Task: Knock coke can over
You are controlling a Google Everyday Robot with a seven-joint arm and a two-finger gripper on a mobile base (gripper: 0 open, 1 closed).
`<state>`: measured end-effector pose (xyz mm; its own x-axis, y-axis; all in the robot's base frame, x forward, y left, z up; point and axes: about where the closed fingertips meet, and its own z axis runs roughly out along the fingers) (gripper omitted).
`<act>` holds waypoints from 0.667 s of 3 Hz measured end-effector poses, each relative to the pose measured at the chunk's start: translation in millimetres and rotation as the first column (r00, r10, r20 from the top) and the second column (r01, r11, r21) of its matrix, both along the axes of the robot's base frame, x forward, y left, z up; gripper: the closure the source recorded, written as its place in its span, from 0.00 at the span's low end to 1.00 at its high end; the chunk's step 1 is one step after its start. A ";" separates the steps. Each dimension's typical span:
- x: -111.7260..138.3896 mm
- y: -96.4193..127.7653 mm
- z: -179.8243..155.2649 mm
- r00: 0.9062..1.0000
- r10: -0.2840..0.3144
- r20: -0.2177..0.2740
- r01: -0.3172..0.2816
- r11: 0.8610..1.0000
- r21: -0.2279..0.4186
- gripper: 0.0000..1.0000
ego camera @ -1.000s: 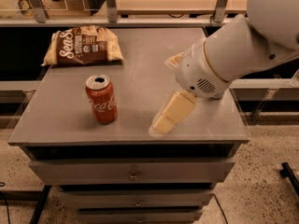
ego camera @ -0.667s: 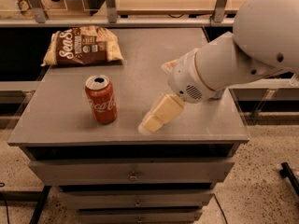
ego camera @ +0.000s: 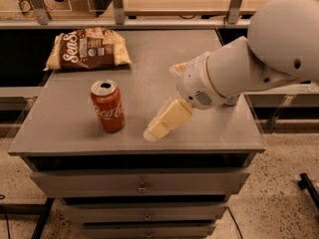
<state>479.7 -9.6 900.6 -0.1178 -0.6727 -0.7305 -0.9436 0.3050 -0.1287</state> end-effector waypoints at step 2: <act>6.1 32.1 -21.1 0.998 -0.051 0.049 0.039 0.974 0.224 0.00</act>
Offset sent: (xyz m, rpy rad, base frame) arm 0.0167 0.0497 -0.0324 0.3901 -0.1200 -0.0965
